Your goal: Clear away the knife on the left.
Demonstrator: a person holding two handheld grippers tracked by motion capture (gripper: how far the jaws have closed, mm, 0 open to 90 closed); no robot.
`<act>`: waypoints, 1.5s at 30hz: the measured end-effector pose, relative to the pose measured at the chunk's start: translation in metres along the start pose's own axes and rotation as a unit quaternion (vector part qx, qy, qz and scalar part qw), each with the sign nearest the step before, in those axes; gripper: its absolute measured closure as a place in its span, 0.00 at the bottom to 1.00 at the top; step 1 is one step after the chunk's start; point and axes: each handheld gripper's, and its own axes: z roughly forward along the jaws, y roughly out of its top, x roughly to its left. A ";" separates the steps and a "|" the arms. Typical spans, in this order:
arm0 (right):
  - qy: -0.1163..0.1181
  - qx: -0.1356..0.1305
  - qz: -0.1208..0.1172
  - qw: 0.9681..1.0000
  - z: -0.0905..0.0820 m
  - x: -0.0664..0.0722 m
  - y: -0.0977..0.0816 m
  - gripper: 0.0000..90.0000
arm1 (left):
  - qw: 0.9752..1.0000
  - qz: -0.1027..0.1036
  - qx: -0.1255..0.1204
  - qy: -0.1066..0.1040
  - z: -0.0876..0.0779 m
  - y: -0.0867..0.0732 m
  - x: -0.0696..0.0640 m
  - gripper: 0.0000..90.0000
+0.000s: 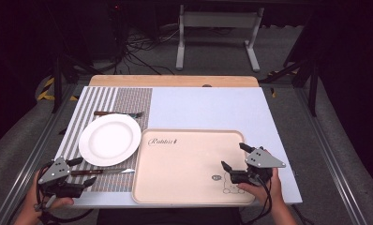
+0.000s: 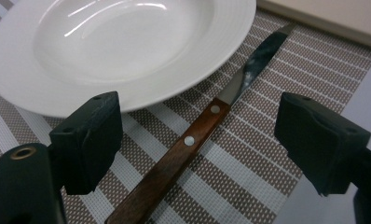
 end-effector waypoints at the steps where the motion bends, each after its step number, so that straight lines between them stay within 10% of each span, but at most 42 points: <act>1: 0.000 0.000 0.000 1.000 0.000 0.000 0.000 0.15 | 1.000 0.000 0.000 0.000 0.000 0.000 0.000 0.19; 16: 0.003 0.018 0.004 1.000 0.005 0.001 -0.002 0.17 | 0.996 -0.025 0.074 -0.053 0.022 0.003 0.020 0.39; 27: 0.013 0.029 0.008 0.999 0.008 0.002 -0.003 0.18 | 0.990 0.040 0.081 -0.110 0.019 0.008 0.011 0.84; 45: 0.020 0.033 0.009 0.999 0.011 0.003 -0.004 0.18 | 0.991 0.035 0.080 -0.105 0.030 0.017 0.004 0.86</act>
